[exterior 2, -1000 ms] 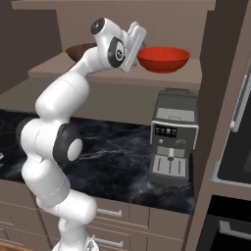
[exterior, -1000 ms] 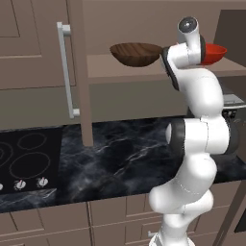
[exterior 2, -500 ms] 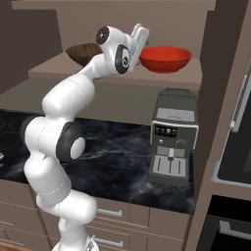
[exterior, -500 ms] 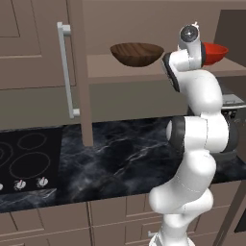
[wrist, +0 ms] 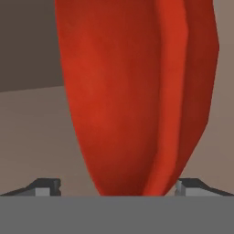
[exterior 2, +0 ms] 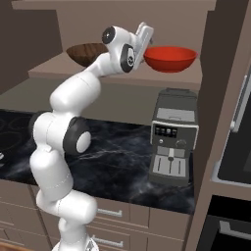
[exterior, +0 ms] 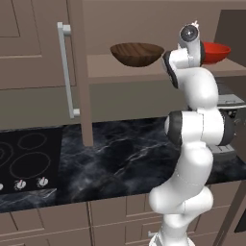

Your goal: Move the bowls from the cabinet to the plates on the dining table.

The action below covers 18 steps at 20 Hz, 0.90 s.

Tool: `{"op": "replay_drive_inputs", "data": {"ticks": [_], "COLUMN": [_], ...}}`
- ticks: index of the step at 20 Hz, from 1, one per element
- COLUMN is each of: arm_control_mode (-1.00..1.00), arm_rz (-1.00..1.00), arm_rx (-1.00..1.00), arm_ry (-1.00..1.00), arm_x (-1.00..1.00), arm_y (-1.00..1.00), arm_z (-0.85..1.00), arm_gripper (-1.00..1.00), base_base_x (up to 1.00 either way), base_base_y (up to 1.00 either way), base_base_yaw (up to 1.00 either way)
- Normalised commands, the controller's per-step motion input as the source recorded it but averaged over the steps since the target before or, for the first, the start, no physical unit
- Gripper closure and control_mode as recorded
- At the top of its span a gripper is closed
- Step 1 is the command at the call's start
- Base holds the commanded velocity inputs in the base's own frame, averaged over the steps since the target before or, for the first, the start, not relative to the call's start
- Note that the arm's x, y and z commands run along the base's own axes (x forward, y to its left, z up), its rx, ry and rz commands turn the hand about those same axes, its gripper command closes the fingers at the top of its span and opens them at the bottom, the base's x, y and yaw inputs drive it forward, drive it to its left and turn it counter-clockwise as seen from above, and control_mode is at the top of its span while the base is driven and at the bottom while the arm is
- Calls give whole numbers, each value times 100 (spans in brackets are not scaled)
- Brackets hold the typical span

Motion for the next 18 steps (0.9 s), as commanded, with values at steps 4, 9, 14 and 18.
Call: {"op": "replay_drive_inputs", "data": {"ticks": [4,9,14,18], "arm_control_mode": [-100,-100,-100,-100], "arm_rz": [0,-5,-6,-6], "arm_rx": [2,2,0,0], "arm_ry": [13,8,-2,-6], "arm_x": [0,-31,-59,-74], "arm_y": [-40,-49,-51,-41], "arm_z": [-23,-43,-49,-67], "arm_gripper": [-100,-100,-100,-100], "base_base_x": [0,0,0,0], "base_base_y": [0,0,0,0], "base_base_yaw": [0,0,0,0]}}
